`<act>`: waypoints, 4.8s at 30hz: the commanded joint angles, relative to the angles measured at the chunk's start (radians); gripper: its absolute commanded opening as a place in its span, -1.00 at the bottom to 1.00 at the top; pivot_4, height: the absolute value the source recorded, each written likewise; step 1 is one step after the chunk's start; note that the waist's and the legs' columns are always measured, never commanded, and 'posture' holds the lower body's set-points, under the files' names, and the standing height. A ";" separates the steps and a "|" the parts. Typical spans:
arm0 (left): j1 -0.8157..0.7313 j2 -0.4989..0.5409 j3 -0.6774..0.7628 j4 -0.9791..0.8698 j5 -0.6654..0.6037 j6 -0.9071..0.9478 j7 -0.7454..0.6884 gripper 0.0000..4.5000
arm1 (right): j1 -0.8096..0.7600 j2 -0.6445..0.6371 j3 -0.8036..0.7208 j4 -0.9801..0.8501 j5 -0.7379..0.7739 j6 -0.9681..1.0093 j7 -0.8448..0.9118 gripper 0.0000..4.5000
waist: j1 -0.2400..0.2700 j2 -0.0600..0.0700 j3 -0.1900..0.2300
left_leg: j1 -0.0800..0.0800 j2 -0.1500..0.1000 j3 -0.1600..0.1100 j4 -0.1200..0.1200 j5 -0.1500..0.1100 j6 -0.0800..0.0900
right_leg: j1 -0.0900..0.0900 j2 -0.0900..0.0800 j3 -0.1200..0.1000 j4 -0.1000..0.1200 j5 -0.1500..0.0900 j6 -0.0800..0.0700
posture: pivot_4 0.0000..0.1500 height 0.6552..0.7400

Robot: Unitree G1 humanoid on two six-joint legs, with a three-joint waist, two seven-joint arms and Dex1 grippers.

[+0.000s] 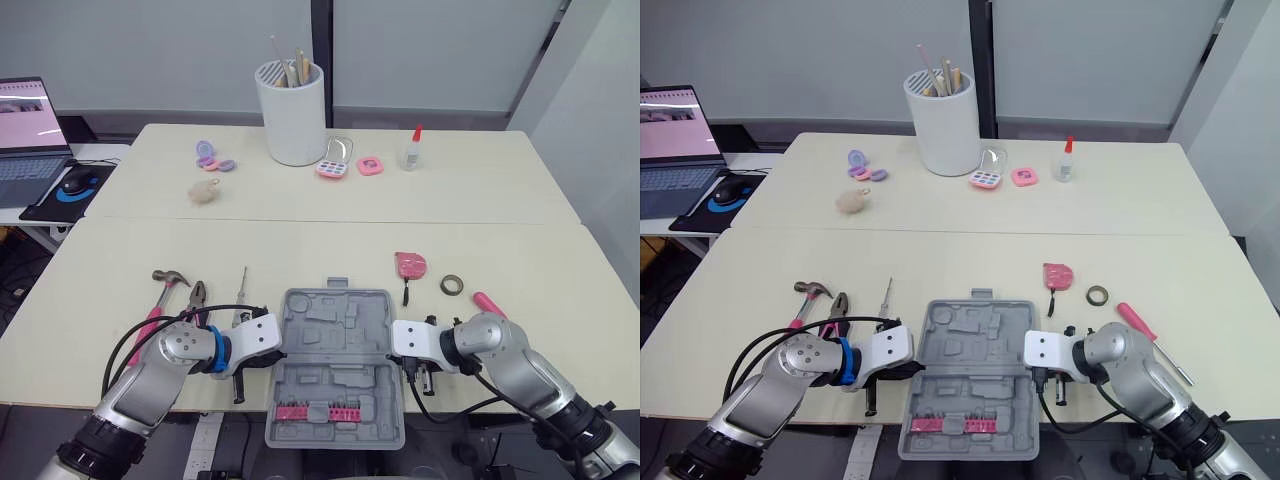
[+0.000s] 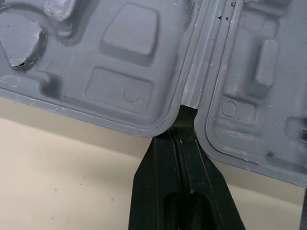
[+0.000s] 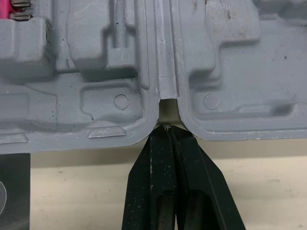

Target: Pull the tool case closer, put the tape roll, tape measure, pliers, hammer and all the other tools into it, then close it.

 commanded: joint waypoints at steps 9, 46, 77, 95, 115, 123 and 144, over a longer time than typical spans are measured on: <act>-0.013 -0.025 -0.057 -0.003 -0.019 -0.014 -0.024 -1.00 | 0.002 0.027 0.039 -0.018 0.045 -0.030 -0.003 -0.99 | 0.000 -0.001 0.000 | 0.000 0.000 0.000 0.000 0.000 0.000 | 0.000 0.000 0.000 0.000 0.000 0.000 | 1.00 1.00; -0.039 -0.027 -0.033 0.102 0.000 -0.078 -0.016 -1.00 | -0.025 0.011 0.015 0.044 0.044 -0.057 -0.041 -0.99 | 0.000 -0.002 -0.005 | 0.002 0.000 -0.001 0.000 0.000 0.000 | 0.002 0.000 0.000 0.000 -0.001 0.001 | 1.00 1.00; 0.030 0.393 0.739 0.506 -0.460 0.001 -0.256 0.84 | 0.002 -0.481 -0.775 0.255 0.605 -0.029 0.152 0.31 | 0.000 -0.004 0.003 | 0.000 0.001 0.000 -0.002 0.000 0.000 | -0.002 -0.006 -0.002 -0.001 -0.001 -0.002 | 1.00 1.00; -0.119 0.462 0.662 0.926 -0.349 -0.175 -0.245 1.00 | 0.058 -0.547 -0.785 0.475 0.587 -0.171 0.147 0.98 | -0.001 -0.003 0.004 | -0.001 0.001 0.005 -0.004 0.000 0.000 | -0.004 -0.008 0.000 -0.001 -0.001 -0.002 | 1.00 1.00; -0.075 0.465 0.674 0.823 -0.364 -0.125 -0.227 1.00 | 0.054 -0.548 -0.757 0.507 0.560 -0.223 0.127 0.98 | -0.001 -0.003 0.004 | -0.001 0.001 0.005 -0.003 0.000 0.000 | -0.004 -0.008 0.000 -0.001 -0.001 -0.002 | 1.00 1.00; -0.026 0.415 0.709 0.601 -0.436 -0.012 -0.188 1.00 | 0.030 -0.521 -0.716 0.490 0.531 -0.269 0.089 0.98 | -0.001 -0.003 0.004 | -0.001 0.001 0.005 -0.003 0.000 0.000 | -0.004 -0.008 0.001 0.000 0.000 -0.003 | 1.00 1.00; -0.261 0.044 0.275 -0.277 -0.614 0.175 0.040 1.00 | -0.124 -0.294 -0.349 0.276 0.336 -0.182 -0.106 0.82 | 0.000 -0.003 0.004 | -0.001 0.000 0.001 0.000 0.000 -0.001 | -0.001 0.002 0.002 0.000 0.000 -0.002 | 1.00 1.00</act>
